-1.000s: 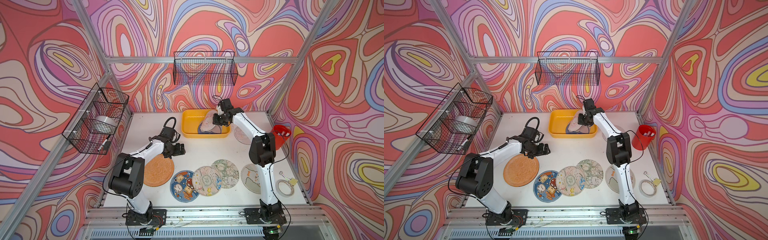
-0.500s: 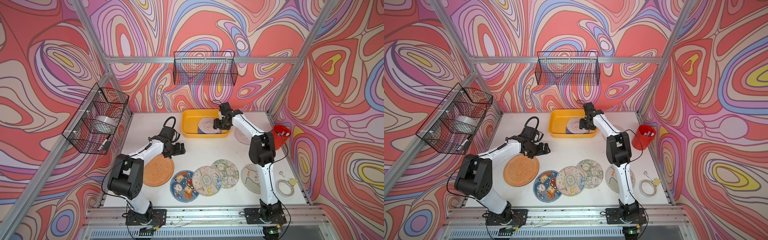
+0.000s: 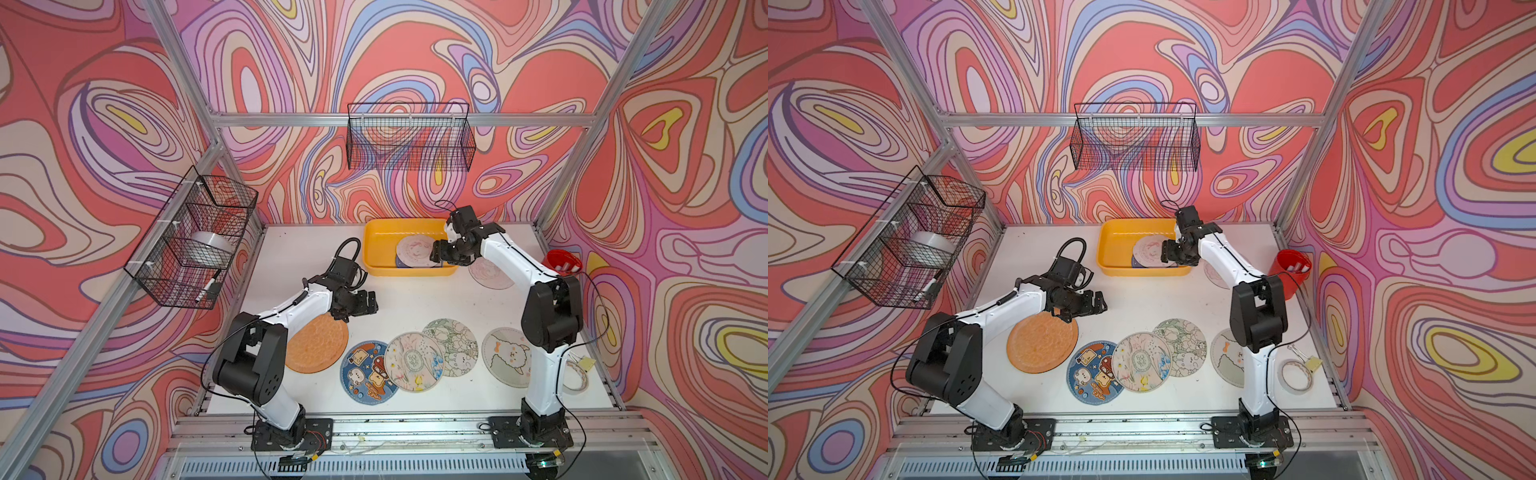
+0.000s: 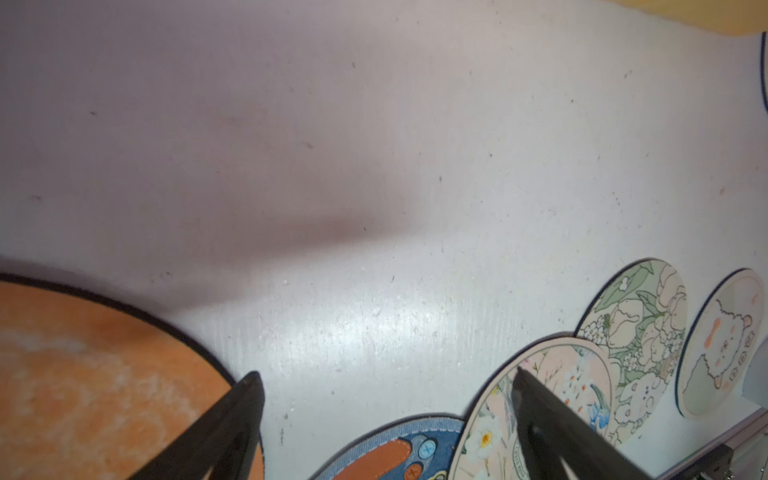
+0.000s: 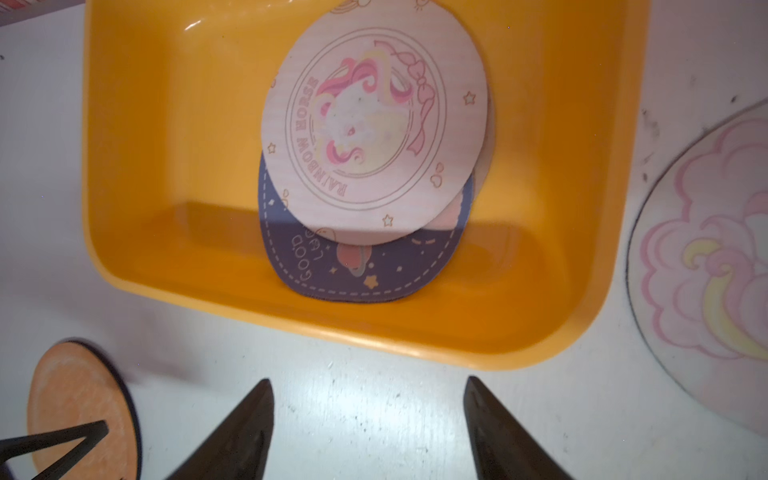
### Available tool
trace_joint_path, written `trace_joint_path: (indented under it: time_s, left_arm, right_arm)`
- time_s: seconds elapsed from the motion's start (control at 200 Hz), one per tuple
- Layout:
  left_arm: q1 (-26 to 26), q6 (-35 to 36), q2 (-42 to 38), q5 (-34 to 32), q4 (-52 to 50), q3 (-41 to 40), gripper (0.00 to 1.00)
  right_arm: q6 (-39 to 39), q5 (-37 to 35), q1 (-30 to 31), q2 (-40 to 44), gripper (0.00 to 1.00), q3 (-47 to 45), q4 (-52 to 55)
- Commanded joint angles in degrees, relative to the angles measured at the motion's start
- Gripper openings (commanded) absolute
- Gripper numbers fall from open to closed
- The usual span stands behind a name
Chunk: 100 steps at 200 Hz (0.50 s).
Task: Put the coasters into the storage box
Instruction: Place the coaster in the storage box.
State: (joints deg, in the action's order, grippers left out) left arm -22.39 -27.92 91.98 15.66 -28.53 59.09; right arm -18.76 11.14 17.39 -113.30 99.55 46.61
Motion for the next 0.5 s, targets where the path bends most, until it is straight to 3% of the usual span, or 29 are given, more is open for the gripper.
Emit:
trace_joint_path:
  time_s: [0.0,0.225,0.496]
  left_arm:
    - [-2.6,-3.0,-2.8,0.3,-2.6,-1.6,0.94]
    - [-9.2,-8.7,-6.6,-0.1,-4.9,-4.3,0.91]
    - [-18.7,-14.7,-6.4,-1.0,-5.8,-6.0,0.78]
  right_arm:
    - [-1.6,5.3,0.4,6.0,0.76,-6.5,-1.8]
    - [-3.1,9.3,3.0,18.0,0.79,-21.3,-2.4]
    - [-4.2,11.0,9.1,24.0,0.79,-33.0,-1.9]
